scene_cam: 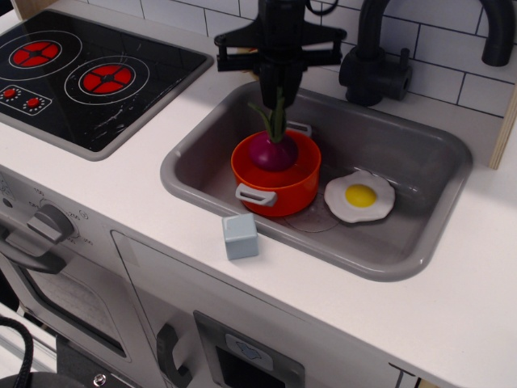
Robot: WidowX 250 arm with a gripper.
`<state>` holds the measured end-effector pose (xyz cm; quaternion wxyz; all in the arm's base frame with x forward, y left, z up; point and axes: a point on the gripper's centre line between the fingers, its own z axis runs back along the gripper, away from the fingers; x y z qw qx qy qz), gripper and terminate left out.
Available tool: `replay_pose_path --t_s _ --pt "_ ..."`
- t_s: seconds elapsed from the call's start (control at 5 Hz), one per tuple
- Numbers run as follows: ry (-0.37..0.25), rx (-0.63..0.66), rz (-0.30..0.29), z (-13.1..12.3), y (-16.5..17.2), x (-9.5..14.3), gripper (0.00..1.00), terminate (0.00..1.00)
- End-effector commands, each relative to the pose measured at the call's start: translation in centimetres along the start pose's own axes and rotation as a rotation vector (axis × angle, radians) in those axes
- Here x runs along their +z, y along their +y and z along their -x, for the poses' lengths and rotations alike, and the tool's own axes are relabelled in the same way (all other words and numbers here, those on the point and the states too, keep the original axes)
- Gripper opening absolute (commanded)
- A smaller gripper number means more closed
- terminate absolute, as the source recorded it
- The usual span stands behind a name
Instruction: Put beet in pot sink
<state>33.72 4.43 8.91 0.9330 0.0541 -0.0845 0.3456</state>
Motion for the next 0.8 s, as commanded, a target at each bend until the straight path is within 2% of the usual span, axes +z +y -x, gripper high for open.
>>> replay_pose_path --t_s 0.0,0.4,0.6 --pt "-0.04 0.006 -0.021 -0.5 0.14 2.69 1.0 0.0" --pt "-0.04 0.006 -0.021 -0.5 0.14 2.69 1.0 0.0" --pt "-0.04 0.006 -0.021 -0.5 0.14 2.69 1.0 1.0"
